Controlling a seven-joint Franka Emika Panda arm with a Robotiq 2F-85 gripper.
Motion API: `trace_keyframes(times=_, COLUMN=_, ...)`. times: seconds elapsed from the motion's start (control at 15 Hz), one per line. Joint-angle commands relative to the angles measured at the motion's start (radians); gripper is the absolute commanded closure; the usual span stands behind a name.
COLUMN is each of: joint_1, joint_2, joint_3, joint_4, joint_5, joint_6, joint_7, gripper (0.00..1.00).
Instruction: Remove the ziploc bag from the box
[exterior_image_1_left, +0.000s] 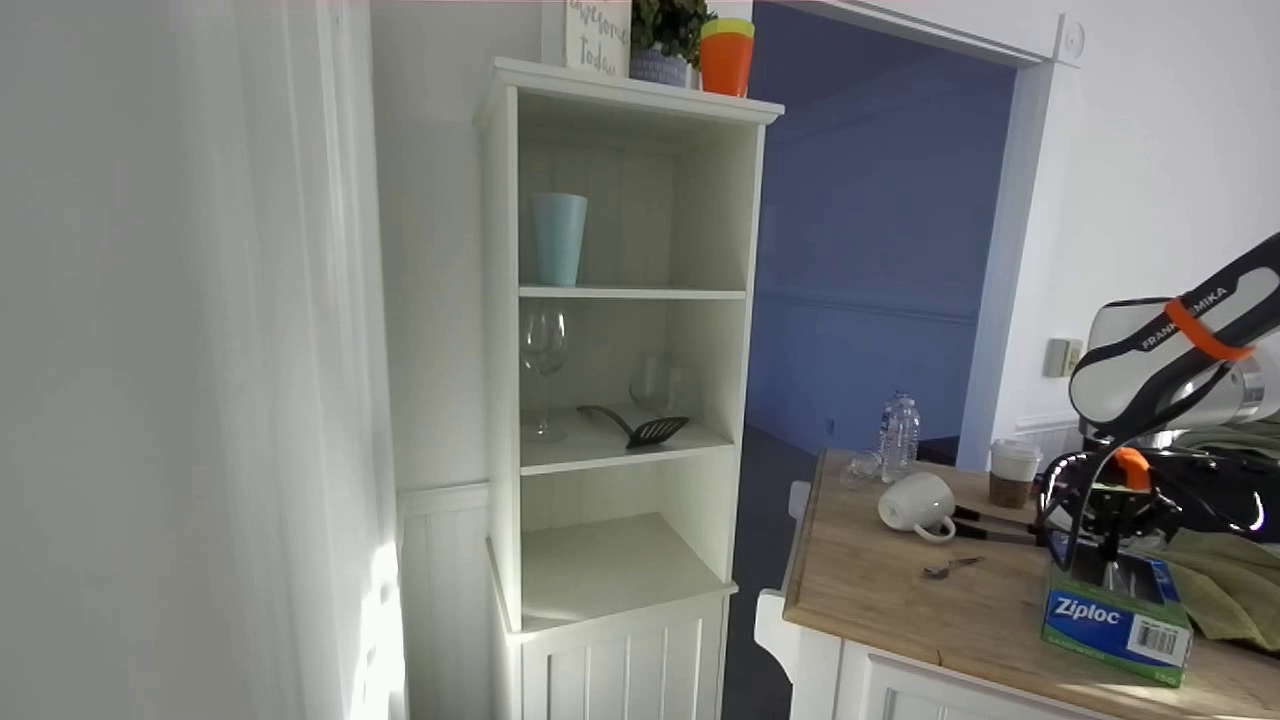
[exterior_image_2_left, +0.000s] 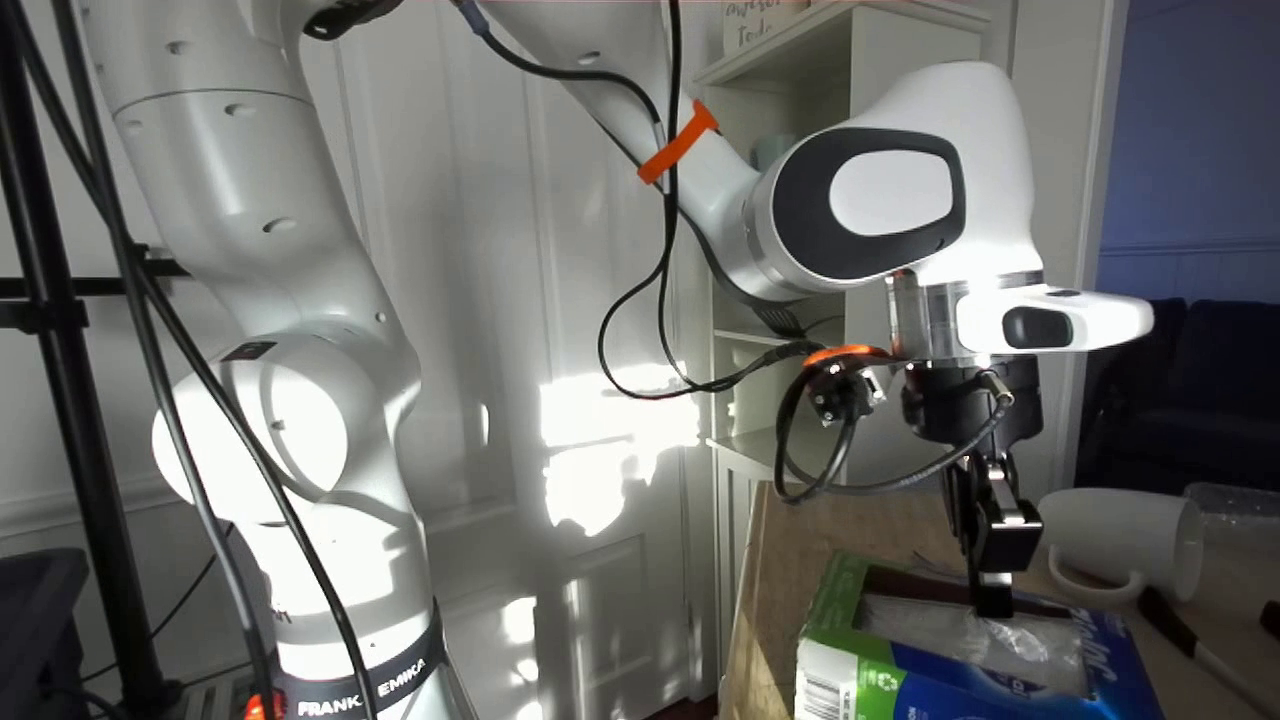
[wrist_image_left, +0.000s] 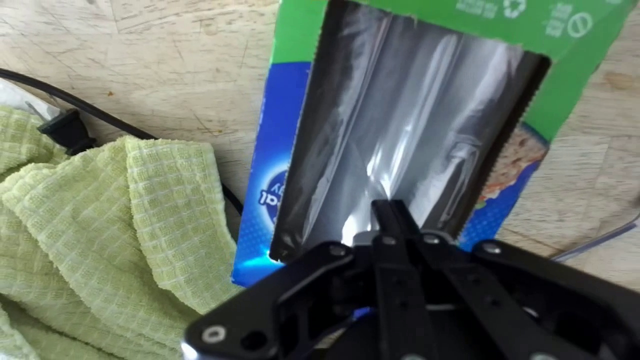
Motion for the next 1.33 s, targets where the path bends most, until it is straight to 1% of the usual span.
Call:
trace_keyframes(times=0.0, joint_1=-0.007, joint_2=-0.136, joint_3=0.018, joint_4=-0.085, joint_5=0.007, joint_6=-0.001, joint_7=-0.041, gripper=1.00)
trace_keyframes(times=0.13, joint_1=-0.009, joint_2=-0.175, joint_3=0.025, joint_4=-0.102, joint_5=0.019, joint_6=0.006, joint_7=-0.064, gripper=1.00)
trace_keyframes(times=0.47, joint_1=-0.007, joint_2=-0.251, joint_3=0.030, joint_4=-0.139, joint_5=0.046, joint_6=0.076, joint_7=-0.127, gripper=1.00)
trace_keyframes(times=0.67, joint_1=0.001, joint_2=-0.300, joint_3=0.027, joint_4=-0.162, joint_5=0.084, joint_6=0.108, joint_7=-0.184, gripper=1.00)
trace_keyframes(times=0.73, joint_1=0.010, joint_2=-0.324, joint_3=0.021, joint_4=-0.176, joint_5=0.104, joint_6=0.118, joint_7=-0.223, gripper=1.00)
trace_keyframes(times=0.87, joint_1=0.036, joint_2=-0.374, joint_3=0.004, joint_4=-0.201, joint_5=0.157, joint_6=0.138, joint_7=-0.315, gripper=1.00)
trace_keyframes(times=1.0, joint_1=0.076, joint_2=-0.431, joint_3=-0.022, joint_4=-0.230, joint_5=0.222, joint_6=0.162, joint_7=-0.419, gripper=1.00)
trace_keyframes(times=1.27, joint_1=0.182, joint_2=-0.503, joint_3=-0.081, joint_4=-0.257, joint_5=0.337, joint_6=0.156, joint_7=-0.601, gripper=1.00)
